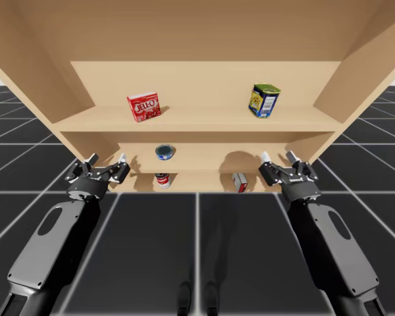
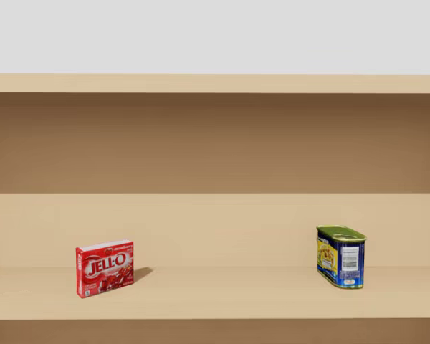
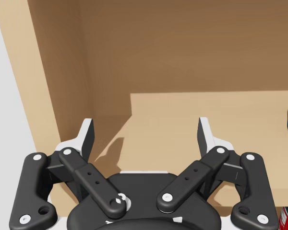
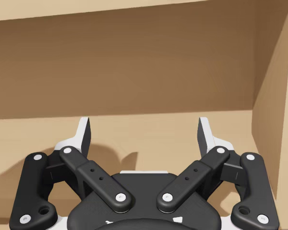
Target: Look through the shelves, find the gelatin box, and take it.
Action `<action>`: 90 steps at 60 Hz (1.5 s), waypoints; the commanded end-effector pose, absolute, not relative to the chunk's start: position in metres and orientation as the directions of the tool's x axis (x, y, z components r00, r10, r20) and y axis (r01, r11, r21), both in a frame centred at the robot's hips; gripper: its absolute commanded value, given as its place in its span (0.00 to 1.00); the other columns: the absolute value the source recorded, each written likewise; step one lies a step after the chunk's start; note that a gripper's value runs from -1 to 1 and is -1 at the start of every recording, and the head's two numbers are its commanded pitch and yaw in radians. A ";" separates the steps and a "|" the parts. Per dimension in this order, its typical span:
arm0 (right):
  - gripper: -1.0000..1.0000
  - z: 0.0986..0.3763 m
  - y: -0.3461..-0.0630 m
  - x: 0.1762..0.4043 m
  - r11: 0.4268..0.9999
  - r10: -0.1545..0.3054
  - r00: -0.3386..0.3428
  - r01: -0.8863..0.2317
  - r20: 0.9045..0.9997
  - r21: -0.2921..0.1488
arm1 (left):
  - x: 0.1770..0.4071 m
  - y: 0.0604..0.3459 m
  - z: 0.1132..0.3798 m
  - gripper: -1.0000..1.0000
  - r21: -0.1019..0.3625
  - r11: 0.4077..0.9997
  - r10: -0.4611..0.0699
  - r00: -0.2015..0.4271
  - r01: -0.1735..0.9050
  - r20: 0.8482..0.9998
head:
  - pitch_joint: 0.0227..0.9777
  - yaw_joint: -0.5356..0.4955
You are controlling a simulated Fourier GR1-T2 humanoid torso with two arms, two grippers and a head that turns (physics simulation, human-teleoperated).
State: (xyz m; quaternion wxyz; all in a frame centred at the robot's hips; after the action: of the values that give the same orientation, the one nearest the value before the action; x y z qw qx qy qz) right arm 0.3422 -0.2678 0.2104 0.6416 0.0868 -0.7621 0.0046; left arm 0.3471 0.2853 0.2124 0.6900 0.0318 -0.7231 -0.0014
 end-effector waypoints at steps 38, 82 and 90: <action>0.00 0.213 -0.268 0.342 0.984 -0.135 -0.155 -0.141 0.979 0.113 | 0.345 0.305 0.212 0.00 0.037 0.994 -0.041 -0.036 -0.106 0.998 | 0.27 0.76; 0.00 0.213 -0.267 0.341 0.984 -0.144 -0.146 -0.130 0.979 0.125 | 0.262 0.254 0.352 0.00 0.074 0.972 -0.055 -0.089 0.225 0.995 | 0.27 0.76; 0.00 0.213 -0.267 0.340 0.984 -0.144 -0.144 -0.127 0.979 0.126 | 0.272 0.247 0.367 0.00 0.089 0.962 -0.069 -0.084 0.260 0.994 | 0.27 0.76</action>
State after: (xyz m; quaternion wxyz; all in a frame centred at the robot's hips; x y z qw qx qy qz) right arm 0.3405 -0.2670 0.2129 0.6473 0.0901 -0.7569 -0.0054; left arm 0.2721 0.2595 0.3437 0.6761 -0.0530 -0.7282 -0.0984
